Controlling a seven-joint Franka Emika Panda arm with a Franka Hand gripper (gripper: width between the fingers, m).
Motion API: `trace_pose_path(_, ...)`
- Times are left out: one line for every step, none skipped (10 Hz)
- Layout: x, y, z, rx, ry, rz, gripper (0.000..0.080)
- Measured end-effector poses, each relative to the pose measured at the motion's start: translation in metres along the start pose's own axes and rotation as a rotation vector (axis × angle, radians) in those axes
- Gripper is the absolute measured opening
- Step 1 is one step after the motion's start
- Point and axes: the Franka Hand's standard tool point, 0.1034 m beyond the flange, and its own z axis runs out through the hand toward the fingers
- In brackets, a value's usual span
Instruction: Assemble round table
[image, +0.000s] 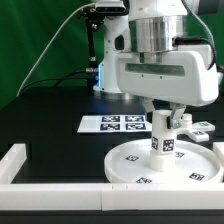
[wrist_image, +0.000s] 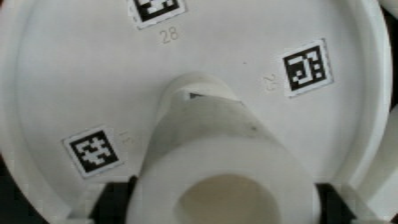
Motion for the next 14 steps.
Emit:
trace_pose_path(0.000, 0.000, 0.000, 0.000, -0.001, -0.023, 0.0406)
trace_pose_path(0.000, 0.000, 0.001, -0.004, -0.002, -0.126, 0.0434)
trace_pose_path(-0.001, 0.000, 0.000, -0.005, -0.004, -0.260, 0.0589)
trace_pose_path(-0.003, -0.001, 0.001, -0.007, -0.004, -0.448, 0.0589)
trace_pose_path(-0.010, -0.003, 0.001, -0.010, -0.006, -0.597, 0.0637)
trace_pose_path(-0.017, -0.004, 0.001, -0.013, -0.008, -0.662, 0.0646)
trace_pose_path(-0.015, -0.003, 0.002, -0.013, -0.008, -0.748, 0.0646)
trace_pose_path(-0.014, -0.002, 0.002, -0.014, -0.008, -0.823, 0.0649)
trace_pose_path(-0.014, -0.002, 0.002, -0.016, -0.008, -0.899, 0.0649)
trace_pose_path(-0.013, -0.002, 0.002, -0.018, -0.007, -0.999, 0.0649)
trace_pose_path(-0.010, -0.005, 0.001, -0.030, -0.001, -1.248, 0.0649)
trace_pose_path(-0.010, -0.003, 0.002, -0.044, -0.021, -1.412, 0.0649)
trace_pose_path(-0.012, -0.003, 0.003, -0.048, -0.027, -1.482, 0.0649)
trace_pose_path(-0.014, -0.002, 0.004, -0.050, -0.013, -1.556, 0.0649)
